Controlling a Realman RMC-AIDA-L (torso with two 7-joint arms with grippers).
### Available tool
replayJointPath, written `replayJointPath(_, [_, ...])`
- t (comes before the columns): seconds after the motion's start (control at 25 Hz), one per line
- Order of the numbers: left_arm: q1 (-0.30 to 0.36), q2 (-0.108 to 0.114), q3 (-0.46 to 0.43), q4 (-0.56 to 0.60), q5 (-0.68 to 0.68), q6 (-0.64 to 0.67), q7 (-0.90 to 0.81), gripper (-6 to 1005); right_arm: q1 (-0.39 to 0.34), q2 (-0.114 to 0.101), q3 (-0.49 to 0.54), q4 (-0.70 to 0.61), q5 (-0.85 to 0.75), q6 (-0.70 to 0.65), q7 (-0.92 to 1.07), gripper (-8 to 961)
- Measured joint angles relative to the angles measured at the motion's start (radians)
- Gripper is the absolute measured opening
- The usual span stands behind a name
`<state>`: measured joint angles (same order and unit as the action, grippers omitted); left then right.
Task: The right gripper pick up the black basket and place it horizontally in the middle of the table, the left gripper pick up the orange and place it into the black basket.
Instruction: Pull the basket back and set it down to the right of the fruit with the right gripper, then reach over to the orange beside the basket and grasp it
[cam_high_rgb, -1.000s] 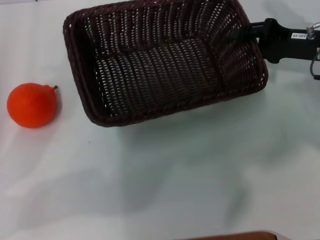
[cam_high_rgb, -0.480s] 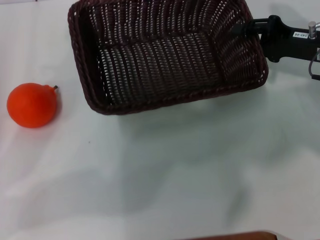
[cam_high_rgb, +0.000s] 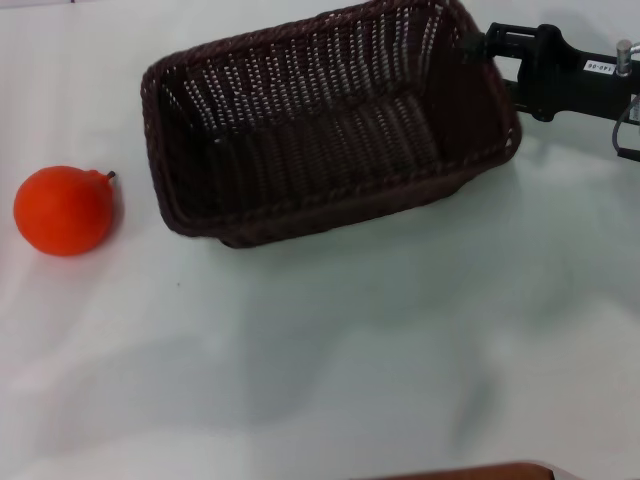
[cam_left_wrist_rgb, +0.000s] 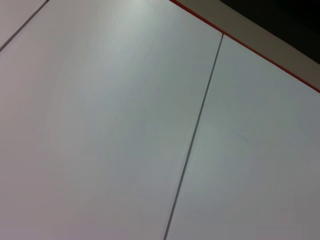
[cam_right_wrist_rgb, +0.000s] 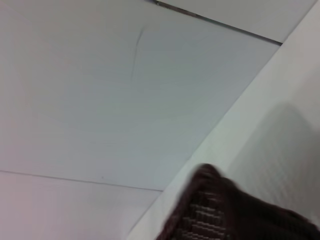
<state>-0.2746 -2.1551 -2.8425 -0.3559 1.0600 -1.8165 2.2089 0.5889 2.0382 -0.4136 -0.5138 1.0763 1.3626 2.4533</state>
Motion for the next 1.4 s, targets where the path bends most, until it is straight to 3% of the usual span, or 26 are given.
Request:
replayJointPath(0.28, [0.000, 0.000, 0.000, 0.000, 0.000, 0.004, 0.002, 718, -0.020, 0.008, -0.002, 0.003, 0.022, 0.007, -0.018, 674])
replayJointPath(0.48, [-0.005, 0.000, -0.001, 0.000, 0.000, 0.014, 0.003, 718, -0.021, 0.008, -0.012, 0.011, 0.016, 0.044, -0.018, 884])
replayJointPath(1.04, [-0.021, 0.001, 0.002, 0.000, 0.001, 0.030, 0.002, 718, -0.047, -0.004, -0.014, -0.001, 0.008, 0.046, -0.025, 876])
replayJointPath(1.2, [-0.017, 0.030, 0.036, -0.007, 0.022, 0.065, -0.095, 718, -0.046, -0.013, 0.053, -0.007, 0.033, 0.043, -0.101, 874])
replayJointPath(1.32, [-0.004, 0.059, 0.082, -0.011, 0.027, 0.085, -0.140, 718, -0.051, -0.019, 0.090, -0.009, 0.127, 0.047, -0.264, 873])
replayJointPath(1.4, [0.007, 0.092, 0.149, -0.035, 0.057, 0.094, -0.182, 718, -0.060, -0.019, 0.100, -0.006, 0.216, 0.058, -0.413, 872])
